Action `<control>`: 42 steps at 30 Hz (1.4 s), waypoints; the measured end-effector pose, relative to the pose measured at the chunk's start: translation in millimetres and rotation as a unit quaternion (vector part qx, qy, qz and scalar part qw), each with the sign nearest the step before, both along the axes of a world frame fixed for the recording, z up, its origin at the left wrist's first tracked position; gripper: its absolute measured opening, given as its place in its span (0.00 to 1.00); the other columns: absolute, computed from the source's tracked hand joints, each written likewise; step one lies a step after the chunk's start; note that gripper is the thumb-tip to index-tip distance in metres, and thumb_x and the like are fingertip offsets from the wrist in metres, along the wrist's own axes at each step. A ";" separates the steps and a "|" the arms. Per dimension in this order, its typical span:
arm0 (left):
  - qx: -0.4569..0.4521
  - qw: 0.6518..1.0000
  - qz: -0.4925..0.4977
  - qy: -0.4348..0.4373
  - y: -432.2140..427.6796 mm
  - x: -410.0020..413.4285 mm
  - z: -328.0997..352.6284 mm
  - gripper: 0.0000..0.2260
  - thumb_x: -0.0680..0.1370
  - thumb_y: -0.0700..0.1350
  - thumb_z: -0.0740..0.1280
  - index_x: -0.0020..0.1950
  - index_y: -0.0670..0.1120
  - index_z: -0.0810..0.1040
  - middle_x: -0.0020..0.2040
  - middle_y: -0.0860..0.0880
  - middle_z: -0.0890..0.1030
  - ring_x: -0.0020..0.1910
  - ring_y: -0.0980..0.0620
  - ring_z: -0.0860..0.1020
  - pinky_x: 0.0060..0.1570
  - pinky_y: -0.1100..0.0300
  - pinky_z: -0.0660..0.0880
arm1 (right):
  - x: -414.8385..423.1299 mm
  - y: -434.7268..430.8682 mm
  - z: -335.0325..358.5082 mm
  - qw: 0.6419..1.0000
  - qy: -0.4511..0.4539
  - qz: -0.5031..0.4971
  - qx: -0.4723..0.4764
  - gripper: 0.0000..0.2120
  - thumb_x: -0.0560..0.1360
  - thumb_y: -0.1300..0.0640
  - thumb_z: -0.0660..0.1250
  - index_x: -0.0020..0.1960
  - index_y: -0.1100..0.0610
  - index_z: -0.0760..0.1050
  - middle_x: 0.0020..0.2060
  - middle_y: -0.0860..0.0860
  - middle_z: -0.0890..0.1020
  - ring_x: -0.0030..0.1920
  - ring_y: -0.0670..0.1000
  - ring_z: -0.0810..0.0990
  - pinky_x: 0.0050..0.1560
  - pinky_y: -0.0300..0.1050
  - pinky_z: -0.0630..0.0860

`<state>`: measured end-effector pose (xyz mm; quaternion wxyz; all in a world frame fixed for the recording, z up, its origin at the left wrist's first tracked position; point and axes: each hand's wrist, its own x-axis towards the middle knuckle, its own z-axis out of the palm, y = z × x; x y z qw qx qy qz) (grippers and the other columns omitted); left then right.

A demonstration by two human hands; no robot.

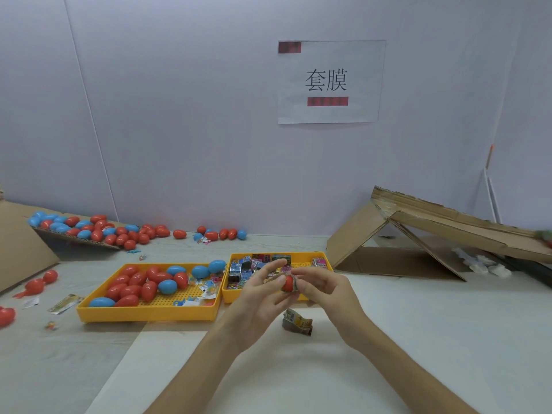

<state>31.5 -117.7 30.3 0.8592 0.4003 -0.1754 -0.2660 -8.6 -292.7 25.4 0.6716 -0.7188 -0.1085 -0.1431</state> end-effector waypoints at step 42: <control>0.020 0.999 0.010 -0.048 -2.8 -2.3 -2.4 0.16 0.82 0.44 0.64 0.69 0.40 0.75 0.65 0.38 0.80 0.65 0.41 0.79 0.57 0.57 0.80 | 3.5 -5.8 -1.3 0.999 -0.005 -0.012 0.031 0.09 0.67 0.52 0.79 0.45 0.52 0.83 0.41 0.50 0.85 0.44 0.49 0.83 0.44 0.41 0.79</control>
